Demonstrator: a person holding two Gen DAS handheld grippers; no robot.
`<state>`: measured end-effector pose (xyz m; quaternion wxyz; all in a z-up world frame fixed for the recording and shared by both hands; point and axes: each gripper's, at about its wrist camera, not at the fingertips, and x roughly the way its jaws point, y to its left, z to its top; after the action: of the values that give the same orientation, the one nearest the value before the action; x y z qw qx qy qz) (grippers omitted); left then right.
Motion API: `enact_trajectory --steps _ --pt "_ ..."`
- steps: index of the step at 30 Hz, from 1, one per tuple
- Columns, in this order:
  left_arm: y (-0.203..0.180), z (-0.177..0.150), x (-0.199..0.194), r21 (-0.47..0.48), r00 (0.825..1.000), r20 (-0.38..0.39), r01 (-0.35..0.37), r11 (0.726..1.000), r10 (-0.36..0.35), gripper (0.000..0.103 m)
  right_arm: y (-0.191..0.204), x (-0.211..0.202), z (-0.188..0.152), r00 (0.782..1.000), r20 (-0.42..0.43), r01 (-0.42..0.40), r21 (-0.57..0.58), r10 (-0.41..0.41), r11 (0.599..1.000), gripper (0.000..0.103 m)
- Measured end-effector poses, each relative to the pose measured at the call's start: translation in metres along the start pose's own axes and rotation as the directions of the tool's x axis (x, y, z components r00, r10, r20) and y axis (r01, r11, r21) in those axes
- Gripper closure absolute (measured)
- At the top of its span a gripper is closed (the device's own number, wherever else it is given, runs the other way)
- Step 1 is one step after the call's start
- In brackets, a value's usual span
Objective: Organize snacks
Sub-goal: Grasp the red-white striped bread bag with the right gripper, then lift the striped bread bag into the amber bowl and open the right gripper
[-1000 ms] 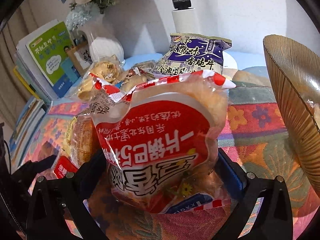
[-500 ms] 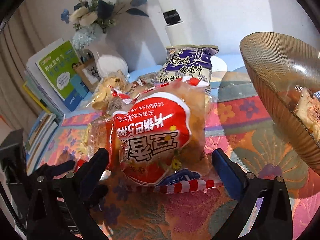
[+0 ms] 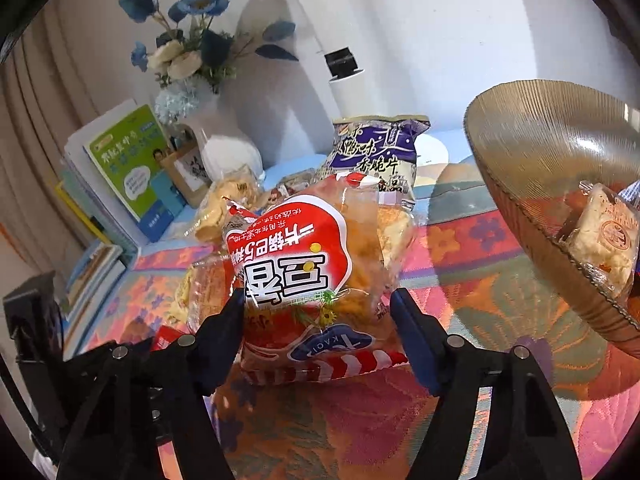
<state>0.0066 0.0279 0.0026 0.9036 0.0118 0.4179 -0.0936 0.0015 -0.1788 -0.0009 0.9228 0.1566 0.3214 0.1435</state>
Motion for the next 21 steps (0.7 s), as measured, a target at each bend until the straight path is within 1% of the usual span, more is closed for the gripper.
enact_trajectory --steps 3,4,8,11,12,14,15,18,21 --pt "0.003 0.0 -0.001 -0.016 1.0 0.007 0.003 1.0 -0.003 0.039 -0.002 -0.001 0.001 0.999 0.004 -0.047 0.02 0.047 0.999 0.032" --pt "0.004 0.0 -0.001 -0.021 1.0 0.008 0.002 1.0 -0.002 0.039 -0.002 -0.001 0.0 0.999 0.003 -0.052 0.021 0.052 0.998 0.032" --pt "0.007 0.0 -0.003 -0.041 1.0 0.015 0.006 0.999 -0.006 0.039 0.001 -0.002 0.0 0.999 0.01 -0.042 0.008 0.042 0.999 0.034" --pt "0.013 -0.001 -0.007 -0.072 0.999 0.037 -0.004 0.997 0.006 0.039 0.002 -0.005 0.0 0.999 0.024 -0.04 0.004 0.04 0.999 0.035" --pt "0.016 -0.001 -0.01 -0.089 0.999 0.05 -0.001 0.996 0.005 0.039 0.002 -0.004 0.0 0.999 0.017 -0.039 0.0 0.039 0.999 0.036" --pt "0.021 -0.002 -0.015 -0.116 0.997 0.075 -0.008 0.993 0.017 0.039 0.004 0.005 -0.001 0.999 -0.028 -0.045 -0.01 0.045 0.999 0.037" --pt "0.023 -0.003 -0.018 -0.13 0.996 0.09 -0.011 0.991 0.023 0.039 0.005 0.01 -0.001 0.998 -0.049 -0.051 -0.013 0.05 0.999 0.035" --pt "0.029 -0.006 -0.028 -0.161 0.99 0.136 -0.009 0.987 0.031 0.039 0.008 0.016 -0.001 0.996 -0.07 -0.052 -0.023 0.05 0.998 0.032" --pt "0.034 -0.008 -0.035 -0.187 0.984 0.168 -0.025 0.982 0.057 0.039 0.008 0.018 -0.001 0.995 -0.084 -0.048 -0.022 0.046 0.999 0.037"
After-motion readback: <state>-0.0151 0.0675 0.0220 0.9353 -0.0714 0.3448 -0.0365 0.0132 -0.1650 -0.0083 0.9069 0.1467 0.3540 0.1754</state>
